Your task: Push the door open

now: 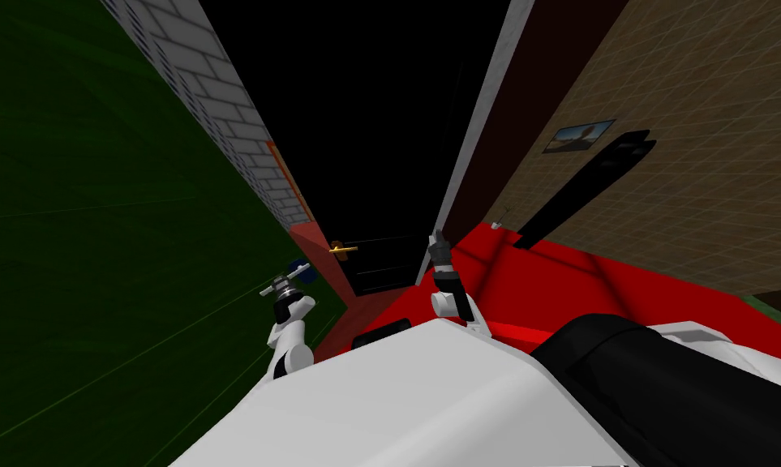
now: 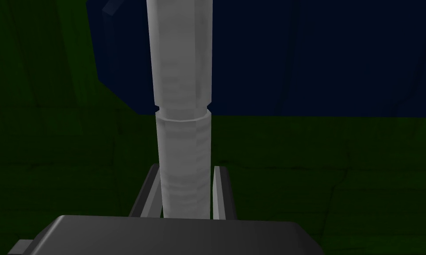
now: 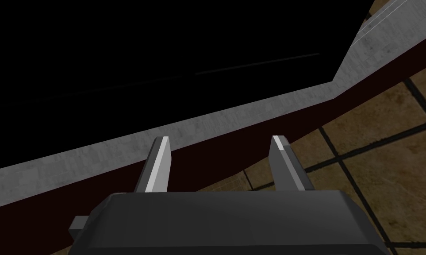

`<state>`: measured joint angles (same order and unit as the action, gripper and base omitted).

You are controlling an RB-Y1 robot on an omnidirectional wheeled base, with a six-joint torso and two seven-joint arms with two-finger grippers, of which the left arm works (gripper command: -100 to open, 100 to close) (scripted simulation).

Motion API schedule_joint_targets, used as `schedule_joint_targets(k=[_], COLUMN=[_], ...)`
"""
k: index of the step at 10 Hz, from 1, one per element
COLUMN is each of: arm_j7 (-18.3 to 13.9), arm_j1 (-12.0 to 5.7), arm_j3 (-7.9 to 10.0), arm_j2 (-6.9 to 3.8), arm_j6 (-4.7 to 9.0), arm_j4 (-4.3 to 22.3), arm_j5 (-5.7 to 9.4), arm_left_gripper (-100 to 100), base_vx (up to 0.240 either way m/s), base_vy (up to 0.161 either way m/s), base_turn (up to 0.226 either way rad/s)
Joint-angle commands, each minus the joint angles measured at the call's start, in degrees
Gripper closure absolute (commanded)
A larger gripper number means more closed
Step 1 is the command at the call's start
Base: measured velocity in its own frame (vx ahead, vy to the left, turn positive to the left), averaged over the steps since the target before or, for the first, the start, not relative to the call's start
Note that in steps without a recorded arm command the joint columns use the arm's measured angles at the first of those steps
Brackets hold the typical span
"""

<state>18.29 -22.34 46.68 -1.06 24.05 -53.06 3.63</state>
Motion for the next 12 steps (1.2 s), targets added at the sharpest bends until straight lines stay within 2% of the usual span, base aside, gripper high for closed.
schedule_joint_targets(k=[1, 2, 4, 5, 6, 7, 8, 9, 11, 12], arm_j7=[0.82, 0.82, 2.45, 2.45, 3.26, 3.26, 4.02, 4.02, 5.53, 5.53], arm_j1=[-0.35, -0.35, -0.86, -0.86, -1.12, -1.12, -1.37, -1.37, -1.88, -1.88], arm_j3=[1.72, 1.72, 5.07, 5.1, 6.79, 6.79, 8.37, 8.37, 11.27, 11.49], arm_j2=[-1.27, -1.27, -1.07, -1.07, -0.96, -0.96, -0.8, -0.8, -0.47, -0.47], arm_j6=[1.01, 1.01, 1.37, 1.37, 1.56, 1.56, 1.73, 1.73, 2.07, 2.07], arm_j4=[-0.32, -0.32, -0.46, -0.46, -0.54, -0.54, -0.6, -0.6, -0.74, -0.74], arm_j5=[0.26, 0.26, 0.78, 0.78, 1.03, 1.03, 1.28, 1.28, 1.76, 1.76], arm_left_gripper=[100, 100, 100, 100, 100, 100, 100, 100, 100, 100], base_vx=[0.035, 0.019, 0.054, 0.058, 0.067, 0.05, 0.048, 0.037, 0.07, 0.052], base_vy=[0.012, 0.009, 0.024, 0.025, 0.011, 0.018, 0.03, 0.016, 0.017, 0.021], base_turn=[-0.022, -0.009, -0.099, -0.036, -0.062, -0.039, -0.075, -0.034, -0.069, -0.055])
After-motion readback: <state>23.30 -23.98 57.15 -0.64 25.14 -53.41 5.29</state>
